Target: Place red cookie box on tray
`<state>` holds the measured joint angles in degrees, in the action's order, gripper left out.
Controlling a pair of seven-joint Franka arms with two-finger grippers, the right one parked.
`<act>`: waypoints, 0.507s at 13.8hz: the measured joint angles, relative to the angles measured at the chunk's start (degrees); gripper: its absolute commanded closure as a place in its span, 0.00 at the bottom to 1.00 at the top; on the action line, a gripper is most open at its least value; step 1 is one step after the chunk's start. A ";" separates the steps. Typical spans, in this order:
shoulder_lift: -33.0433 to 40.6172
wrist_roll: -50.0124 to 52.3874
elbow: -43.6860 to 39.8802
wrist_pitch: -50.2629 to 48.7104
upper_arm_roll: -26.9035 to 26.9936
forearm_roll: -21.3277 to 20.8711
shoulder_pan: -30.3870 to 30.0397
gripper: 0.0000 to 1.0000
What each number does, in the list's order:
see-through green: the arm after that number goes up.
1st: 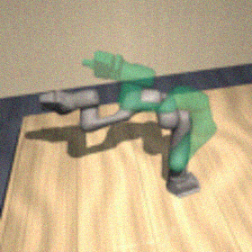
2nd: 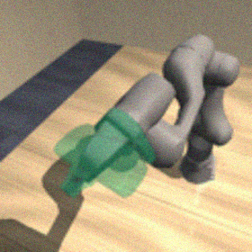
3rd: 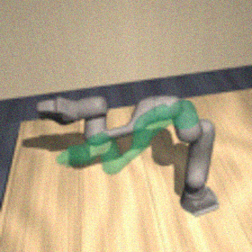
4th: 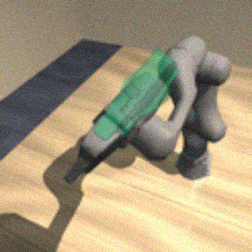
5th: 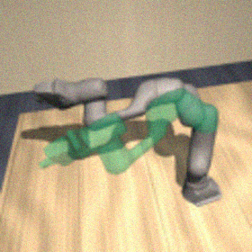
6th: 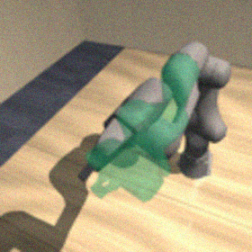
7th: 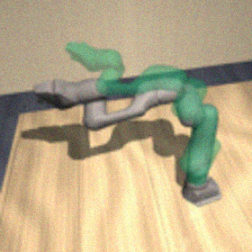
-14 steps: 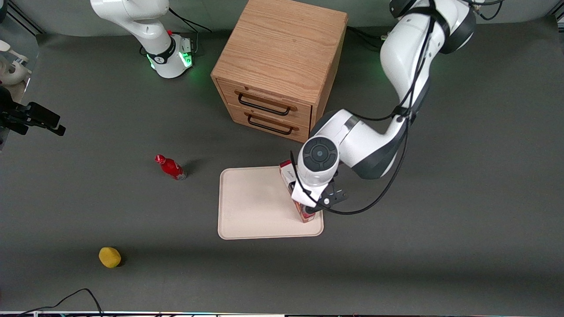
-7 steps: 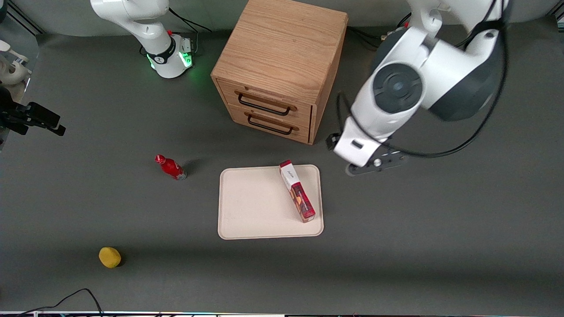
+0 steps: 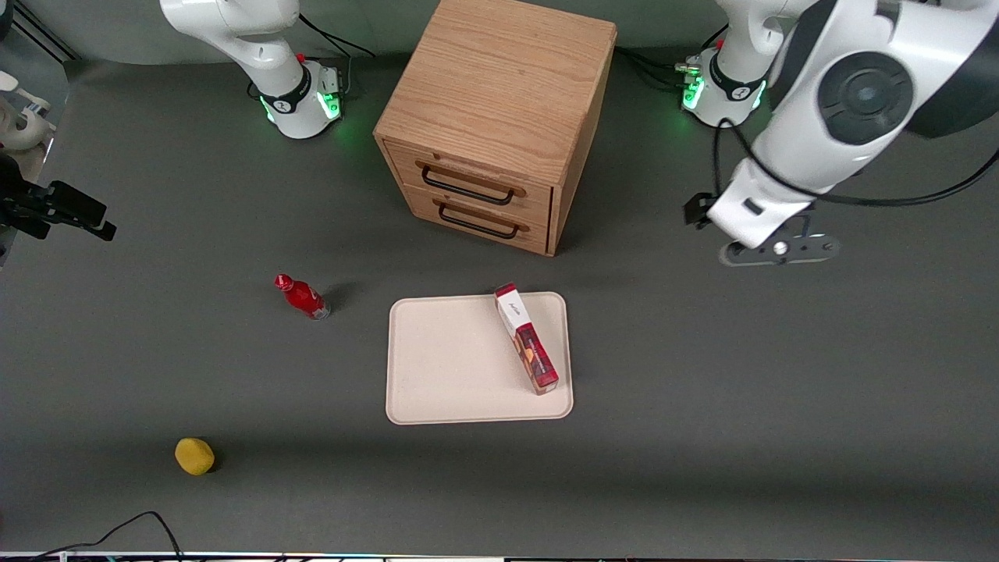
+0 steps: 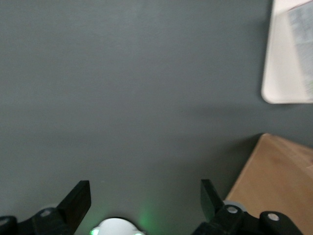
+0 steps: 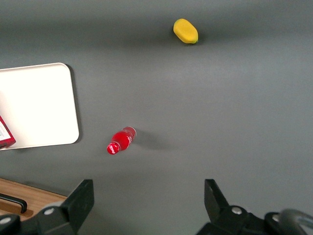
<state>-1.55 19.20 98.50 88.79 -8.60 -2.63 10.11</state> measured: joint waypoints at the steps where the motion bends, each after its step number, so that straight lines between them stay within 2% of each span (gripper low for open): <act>1: 2.73 -2.35 2.80 0.28 1.96 0.11 -0.05 0.00; 7: 12.67 -13.95 14.50 3.62 8.83 0.07 -0.23 0.00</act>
<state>11.12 5.25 113.00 92.41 0.23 -2.56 9.88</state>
